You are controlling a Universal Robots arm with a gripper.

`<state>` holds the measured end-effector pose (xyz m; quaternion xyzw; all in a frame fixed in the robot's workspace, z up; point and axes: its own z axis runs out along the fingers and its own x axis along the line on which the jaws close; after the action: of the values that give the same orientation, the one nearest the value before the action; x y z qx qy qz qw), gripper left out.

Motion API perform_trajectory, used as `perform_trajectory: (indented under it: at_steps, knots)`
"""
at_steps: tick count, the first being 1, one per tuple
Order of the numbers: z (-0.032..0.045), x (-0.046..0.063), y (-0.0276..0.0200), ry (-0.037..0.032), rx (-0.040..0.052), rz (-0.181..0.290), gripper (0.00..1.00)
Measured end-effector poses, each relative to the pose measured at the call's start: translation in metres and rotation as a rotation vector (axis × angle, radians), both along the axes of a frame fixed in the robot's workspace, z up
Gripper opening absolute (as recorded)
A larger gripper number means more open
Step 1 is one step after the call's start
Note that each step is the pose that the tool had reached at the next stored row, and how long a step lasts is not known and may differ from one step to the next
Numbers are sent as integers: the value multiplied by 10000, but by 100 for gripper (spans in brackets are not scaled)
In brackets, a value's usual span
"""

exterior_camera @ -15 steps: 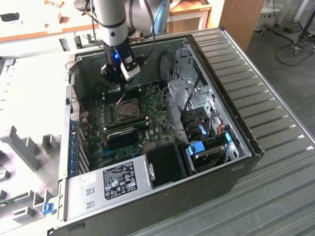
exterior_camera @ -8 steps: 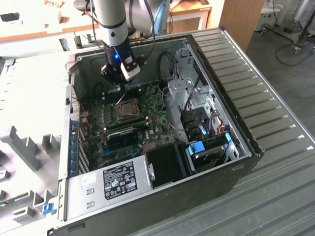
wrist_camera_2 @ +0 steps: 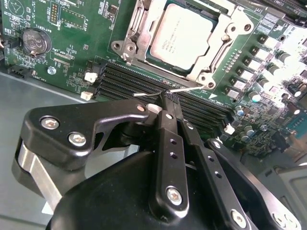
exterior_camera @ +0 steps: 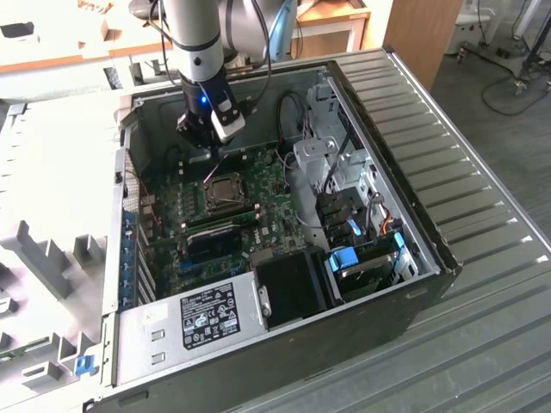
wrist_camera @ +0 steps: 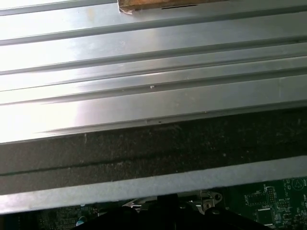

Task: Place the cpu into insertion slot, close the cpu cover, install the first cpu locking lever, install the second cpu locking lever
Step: 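Install the first cpu locking lever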

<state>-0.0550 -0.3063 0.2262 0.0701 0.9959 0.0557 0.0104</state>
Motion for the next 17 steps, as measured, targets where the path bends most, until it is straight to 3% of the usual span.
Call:
perform_trajectory:
  at_steps: [17]
  knots:
    - [-24, 0, 0, 1, -1, 0, 11]
